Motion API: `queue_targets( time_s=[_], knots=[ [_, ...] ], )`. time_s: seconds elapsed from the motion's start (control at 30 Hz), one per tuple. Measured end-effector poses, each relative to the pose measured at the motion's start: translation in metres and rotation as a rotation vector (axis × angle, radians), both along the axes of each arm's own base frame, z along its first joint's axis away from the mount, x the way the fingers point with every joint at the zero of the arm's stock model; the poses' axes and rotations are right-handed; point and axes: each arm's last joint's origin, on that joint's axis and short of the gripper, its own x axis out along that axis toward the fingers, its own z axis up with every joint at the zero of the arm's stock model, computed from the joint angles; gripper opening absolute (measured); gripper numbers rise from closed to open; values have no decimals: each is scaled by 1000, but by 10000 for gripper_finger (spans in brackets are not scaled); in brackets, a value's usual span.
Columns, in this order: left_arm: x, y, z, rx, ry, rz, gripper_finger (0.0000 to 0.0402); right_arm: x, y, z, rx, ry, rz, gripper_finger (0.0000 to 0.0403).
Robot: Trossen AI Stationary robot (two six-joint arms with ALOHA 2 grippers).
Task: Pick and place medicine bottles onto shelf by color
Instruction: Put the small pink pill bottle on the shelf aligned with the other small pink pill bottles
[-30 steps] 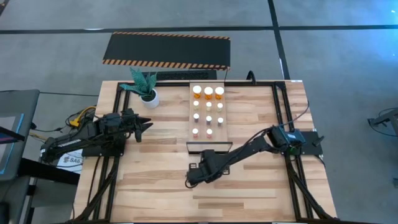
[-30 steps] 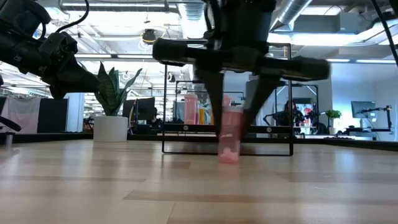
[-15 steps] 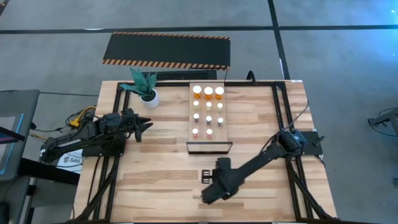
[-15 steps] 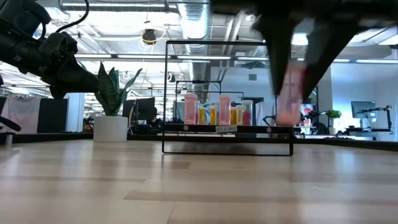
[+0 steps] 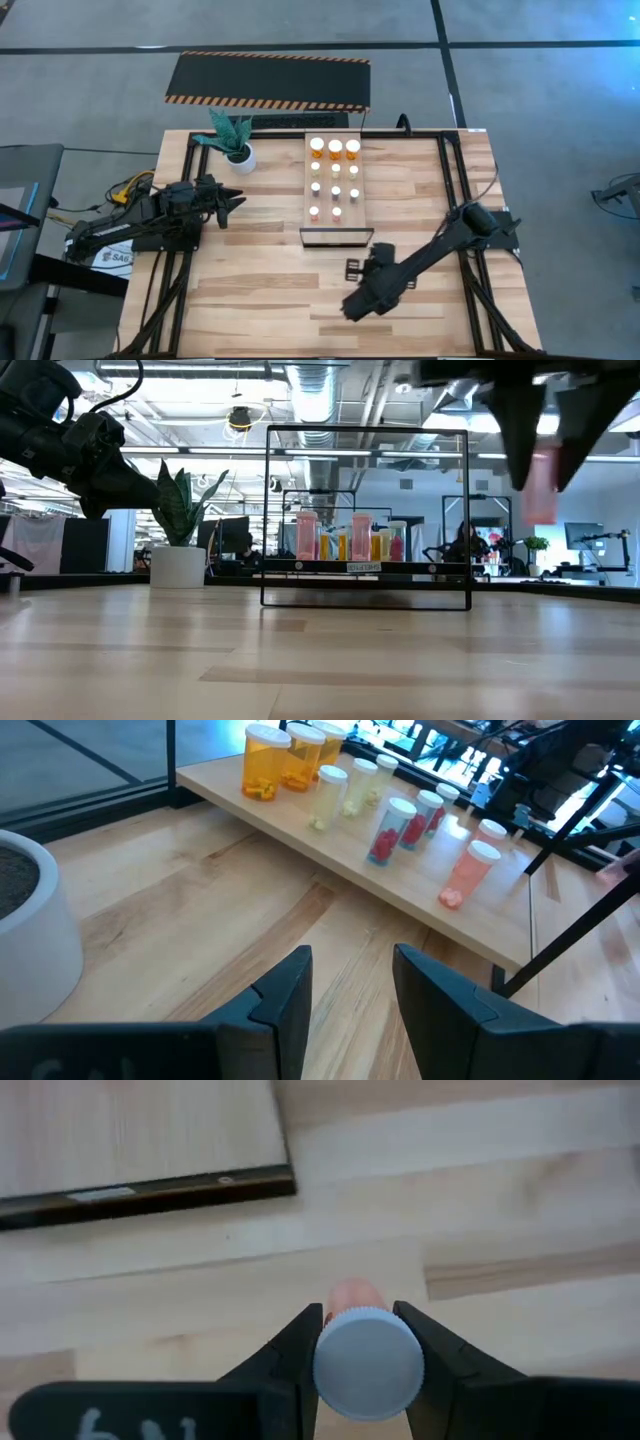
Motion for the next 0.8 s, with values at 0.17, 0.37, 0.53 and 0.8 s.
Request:
queue_targets(
  time_s=[0.17,0.37,0.53,0.8],
  knots=[
    [0,0,0,0,0,0,128,-35,-18,2,25,-97,-103,123],
    [0,0,0,0,0,0,128,-81,-51,6,33,-162,-254,123],
    [0,0,0,0,0,0,128,-106,-89,15,52,-144,-325,123],
    [0,0,0,0,0,0,128,-115,-149,40,121,-144,-202,123]
  ],
)
